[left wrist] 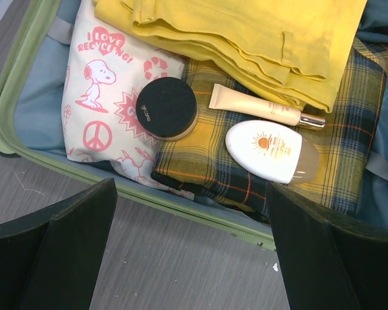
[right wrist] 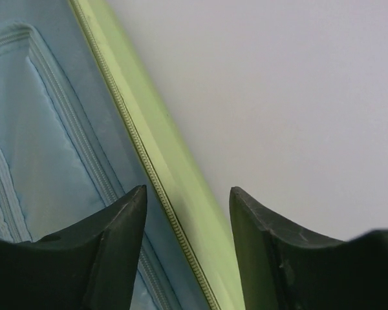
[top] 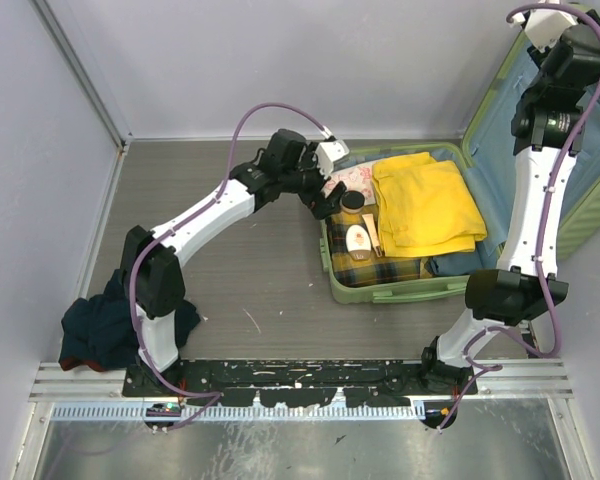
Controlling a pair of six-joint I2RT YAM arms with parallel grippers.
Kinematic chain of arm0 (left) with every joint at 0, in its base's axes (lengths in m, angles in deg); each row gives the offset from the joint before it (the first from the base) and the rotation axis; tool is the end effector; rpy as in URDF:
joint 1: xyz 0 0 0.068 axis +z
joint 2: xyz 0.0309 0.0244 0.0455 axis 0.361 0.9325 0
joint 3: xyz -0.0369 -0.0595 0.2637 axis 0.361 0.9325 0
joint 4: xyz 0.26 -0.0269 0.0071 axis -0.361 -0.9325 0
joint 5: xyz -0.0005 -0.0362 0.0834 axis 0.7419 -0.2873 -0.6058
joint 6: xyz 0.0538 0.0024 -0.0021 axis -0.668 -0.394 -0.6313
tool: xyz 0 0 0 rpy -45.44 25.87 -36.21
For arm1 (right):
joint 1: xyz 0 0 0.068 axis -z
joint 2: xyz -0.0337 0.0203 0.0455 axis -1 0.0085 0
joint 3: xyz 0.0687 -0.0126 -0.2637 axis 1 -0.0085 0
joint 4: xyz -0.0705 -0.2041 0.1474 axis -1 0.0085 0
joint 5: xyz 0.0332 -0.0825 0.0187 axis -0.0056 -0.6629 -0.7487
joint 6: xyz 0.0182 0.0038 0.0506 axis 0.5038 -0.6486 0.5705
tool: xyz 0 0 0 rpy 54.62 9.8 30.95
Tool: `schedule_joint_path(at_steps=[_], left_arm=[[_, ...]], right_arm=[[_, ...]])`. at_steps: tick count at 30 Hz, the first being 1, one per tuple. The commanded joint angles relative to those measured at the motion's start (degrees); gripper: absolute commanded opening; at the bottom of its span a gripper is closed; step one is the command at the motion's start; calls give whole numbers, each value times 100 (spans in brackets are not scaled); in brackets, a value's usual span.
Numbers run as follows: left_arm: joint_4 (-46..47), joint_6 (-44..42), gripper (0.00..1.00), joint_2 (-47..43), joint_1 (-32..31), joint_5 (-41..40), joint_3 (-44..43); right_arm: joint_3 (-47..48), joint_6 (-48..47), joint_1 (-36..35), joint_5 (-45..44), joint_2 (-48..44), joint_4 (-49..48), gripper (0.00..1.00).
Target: Pack the luggage
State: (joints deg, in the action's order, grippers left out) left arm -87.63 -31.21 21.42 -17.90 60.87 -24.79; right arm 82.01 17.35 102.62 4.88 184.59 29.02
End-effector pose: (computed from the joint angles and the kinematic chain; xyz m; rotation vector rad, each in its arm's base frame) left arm 0.3378 -0.2923 0.3298 1.1753 1.7976 -0.6893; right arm 0.3342 -0.0938 0.5558 -0.2577 1.5972 -1.3433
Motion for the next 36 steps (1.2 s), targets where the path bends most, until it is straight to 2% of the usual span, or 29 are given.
schedule_joint_path(at_steps=[1,9,15,18,22,27,33,36], left_arm=[[334,107,98,-228,103,71,-143],[497,474,98,-297,341,75,-15],[659,1108,98,-246,638,101,4],[715,1368,98,-205,766,155,16],[830,1717,98,-130,902,169,33],[1054,2075,98,-15,961,210,86],[1121,2202,98,14,987,314,235],[1108,2274,98,-22,1042,306,372]], right_arm=[[164,-266,63,-63,-2,-250,52],[-510,-222,-398,110,-433,-469,12],[-1326,-394,-1045,-179,-815,-1051,4],[-1730,-417,-1539,-275,-1007,-1151,11],[-2321,-542,-2220,-338,-1209,-1276,31],[-2851,-418,-3040,-205,-1445,-1153,49],[-3130,358,-3848,902,-1687,-374,58],[-3260,770,-4180,1857,-1844,128,63]])
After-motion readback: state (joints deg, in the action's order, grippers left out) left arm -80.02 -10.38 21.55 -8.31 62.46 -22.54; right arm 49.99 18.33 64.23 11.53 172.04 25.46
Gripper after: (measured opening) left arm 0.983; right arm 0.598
